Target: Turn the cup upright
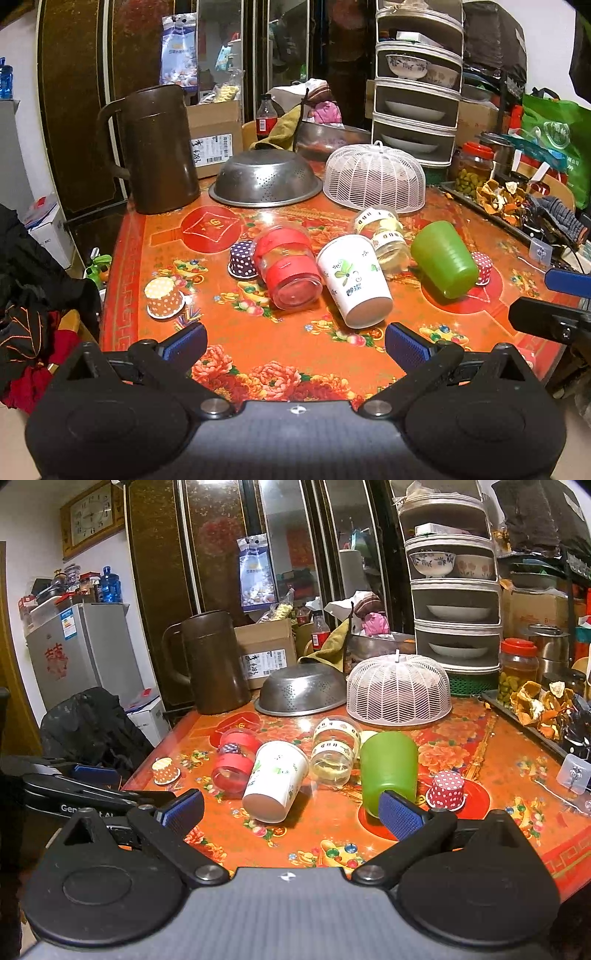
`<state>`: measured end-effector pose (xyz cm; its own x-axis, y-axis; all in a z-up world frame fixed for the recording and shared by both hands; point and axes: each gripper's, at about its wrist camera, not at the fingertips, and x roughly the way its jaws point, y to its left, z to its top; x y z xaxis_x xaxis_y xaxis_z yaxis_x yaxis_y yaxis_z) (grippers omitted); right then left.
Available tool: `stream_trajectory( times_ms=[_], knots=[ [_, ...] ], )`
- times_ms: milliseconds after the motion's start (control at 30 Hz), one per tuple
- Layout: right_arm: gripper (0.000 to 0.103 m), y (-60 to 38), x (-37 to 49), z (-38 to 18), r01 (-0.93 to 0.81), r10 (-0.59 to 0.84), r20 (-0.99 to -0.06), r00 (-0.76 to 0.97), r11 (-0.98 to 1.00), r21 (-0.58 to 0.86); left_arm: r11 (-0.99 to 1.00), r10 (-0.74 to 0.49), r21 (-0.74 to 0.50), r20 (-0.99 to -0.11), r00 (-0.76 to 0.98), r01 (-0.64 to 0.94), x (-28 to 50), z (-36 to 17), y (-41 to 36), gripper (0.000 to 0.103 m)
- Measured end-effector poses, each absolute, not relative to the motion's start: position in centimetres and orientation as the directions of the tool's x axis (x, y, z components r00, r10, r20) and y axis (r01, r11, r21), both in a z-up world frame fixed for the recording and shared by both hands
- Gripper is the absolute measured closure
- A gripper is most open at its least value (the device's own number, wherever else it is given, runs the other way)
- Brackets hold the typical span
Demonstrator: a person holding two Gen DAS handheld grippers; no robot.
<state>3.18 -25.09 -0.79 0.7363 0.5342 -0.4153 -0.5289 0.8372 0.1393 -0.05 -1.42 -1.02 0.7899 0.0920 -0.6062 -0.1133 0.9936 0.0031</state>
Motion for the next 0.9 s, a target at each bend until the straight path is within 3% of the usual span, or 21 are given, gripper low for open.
stream_trajectory(
  times_ms=[900],
  knots=[
    [0.001,-25.25,2.72,-0.73,-0.536,0.545,-0.405,0.734,0.831,0.146,0.992,0.101,0.002,-0.608,0.788,-0.125,-0.34,-1.06,-1.51,0.000]
  ],
)
